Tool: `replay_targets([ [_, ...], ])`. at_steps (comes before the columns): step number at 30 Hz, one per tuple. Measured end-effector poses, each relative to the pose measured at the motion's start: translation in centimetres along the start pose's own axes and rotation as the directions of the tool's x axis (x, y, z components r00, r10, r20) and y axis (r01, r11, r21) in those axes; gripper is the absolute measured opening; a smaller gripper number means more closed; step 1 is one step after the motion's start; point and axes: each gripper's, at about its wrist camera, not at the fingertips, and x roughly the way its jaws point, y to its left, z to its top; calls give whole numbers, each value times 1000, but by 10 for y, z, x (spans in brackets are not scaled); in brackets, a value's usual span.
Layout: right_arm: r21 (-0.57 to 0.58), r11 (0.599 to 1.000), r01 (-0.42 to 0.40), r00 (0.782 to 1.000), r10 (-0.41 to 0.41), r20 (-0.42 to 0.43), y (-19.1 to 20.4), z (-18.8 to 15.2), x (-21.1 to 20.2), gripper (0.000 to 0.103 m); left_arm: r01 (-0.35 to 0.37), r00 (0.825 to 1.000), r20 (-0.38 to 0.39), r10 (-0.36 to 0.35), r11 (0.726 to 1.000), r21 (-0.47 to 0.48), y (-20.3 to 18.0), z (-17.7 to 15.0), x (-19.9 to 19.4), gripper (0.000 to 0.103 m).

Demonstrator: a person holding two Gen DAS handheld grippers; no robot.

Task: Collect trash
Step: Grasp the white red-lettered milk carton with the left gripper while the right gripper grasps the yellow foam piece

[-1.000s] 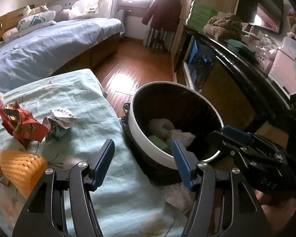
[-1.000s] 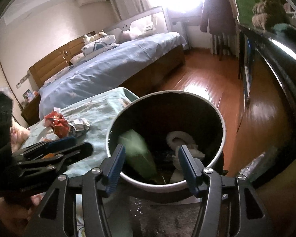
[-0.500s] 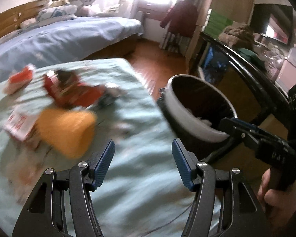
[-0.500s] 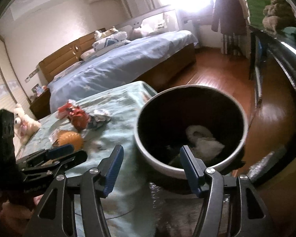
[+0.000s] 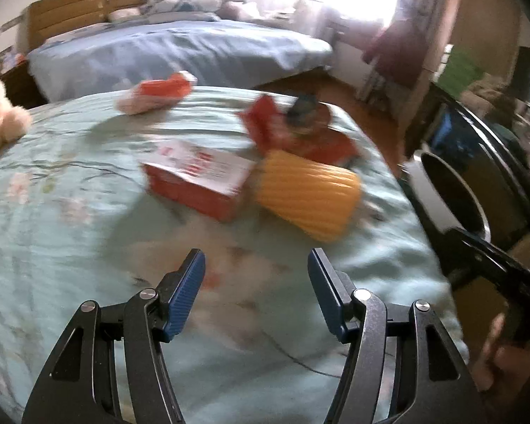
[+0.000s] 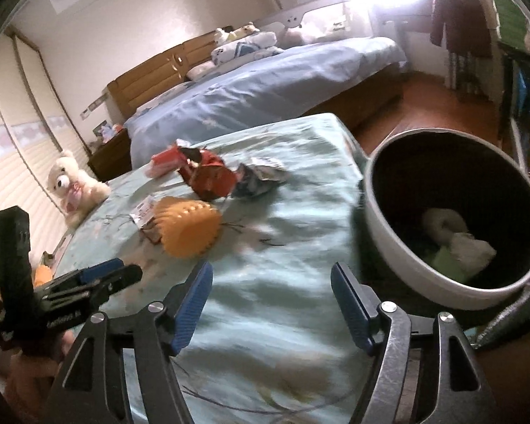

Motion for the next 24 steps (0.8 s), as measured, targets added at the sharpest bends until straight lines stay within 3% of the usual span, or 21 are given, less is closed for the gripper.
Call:
replay_targets([
  [8, -1, 1000, -23, 1000, 23, -6, 12, 4, 12, 72, -70, 997, -43, 68, 997, -32, 23, 25, 39, 61],
  [15, -29, 996, -83, 996, 83, -13, 28, 8, 23, 74, -234, 972, -62, 229, 967, -102, 70, 20, 36, 61],
  [20, -72, 987, -147, 989, 145, -21, 44, 13, 39, 80, -183, 983, -39, 180, 973, -142, 87, 10, 18, 62],
  [22, -80, 983, -163, 987, 161, -29, 48, 17, 48, 80, -140, 990, -26, 138, 981, -136, 80, 12, 15, 76],
  [24, -81, 980, -182, 983, 179, -41, 50, 22, 59, 80, -119, 993, -10, 118, 985, -126, 71, 16, 15, 82],
])
